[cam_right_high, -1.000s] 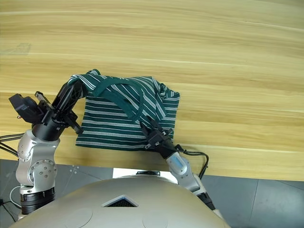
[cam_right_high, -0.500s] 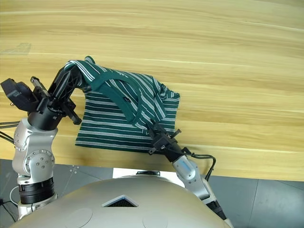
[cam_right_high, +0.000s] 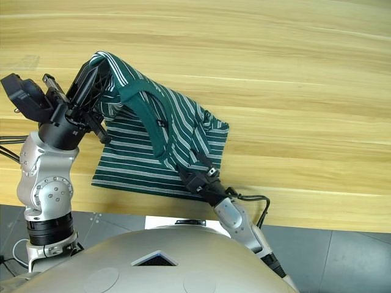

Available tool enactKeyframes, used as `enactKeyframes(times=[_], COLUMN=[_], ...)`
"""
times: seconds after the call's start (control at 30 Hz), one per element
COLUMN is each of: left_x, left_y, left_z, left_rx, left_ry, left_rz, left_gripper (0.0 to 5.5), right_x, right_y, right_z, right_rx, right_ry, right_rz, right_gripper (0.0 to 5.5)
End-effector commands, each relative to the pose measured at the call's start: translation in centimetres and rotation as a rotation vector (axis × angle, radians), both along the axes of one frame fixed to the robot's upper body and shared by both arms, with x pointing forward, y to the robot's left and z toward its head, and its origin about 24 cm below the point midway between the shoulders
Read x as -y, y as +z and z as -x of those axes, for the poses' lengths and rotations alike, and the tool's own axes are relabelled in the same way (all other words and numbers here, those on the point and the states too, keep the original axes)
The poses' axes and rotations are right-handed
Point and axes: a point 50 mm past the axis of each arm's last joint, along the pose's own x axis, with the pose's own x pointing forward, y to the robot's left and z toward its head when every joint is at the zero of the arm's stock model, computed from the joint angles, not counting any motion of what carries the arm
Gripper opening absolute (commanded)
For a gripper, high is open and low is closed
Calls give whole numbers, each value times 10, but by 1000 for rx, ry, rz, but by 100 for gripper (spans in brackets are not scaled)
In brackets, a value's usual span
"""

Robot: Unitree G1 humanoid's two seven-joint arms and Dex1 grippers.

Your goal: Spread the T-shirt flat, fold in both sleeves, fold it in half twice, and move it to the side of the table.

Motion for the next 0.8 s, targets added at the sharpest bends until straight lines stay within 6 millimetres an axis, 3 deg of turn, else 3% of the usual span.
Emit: enactKeyframes(times=[0.03,0.1,0.27,0.5,0.8], left_x=[0,-1,-3,-1,-7], left_y=[-6,-8,-11,-3,6], left_z=[-4,-4,-6,-5,0], left_rx=[-25,-32,-44,-22,7], left_ry=[12,19,32,7,11], left_rz=[-22,-28,-34,-14,13], left_gripper=[0,0,0,0,0], right_x=[9,10,-4,-19,-23], right_y=[16,23,16,-16,-24], right_z=[5,8,22,4,3], right_rx=[18,22,-6,-59,-55], right_ry=[63,106,217,113,97], right_rz=[-145,-196,-194,-111,-112], right_gripper=[308,308,308,308,308])
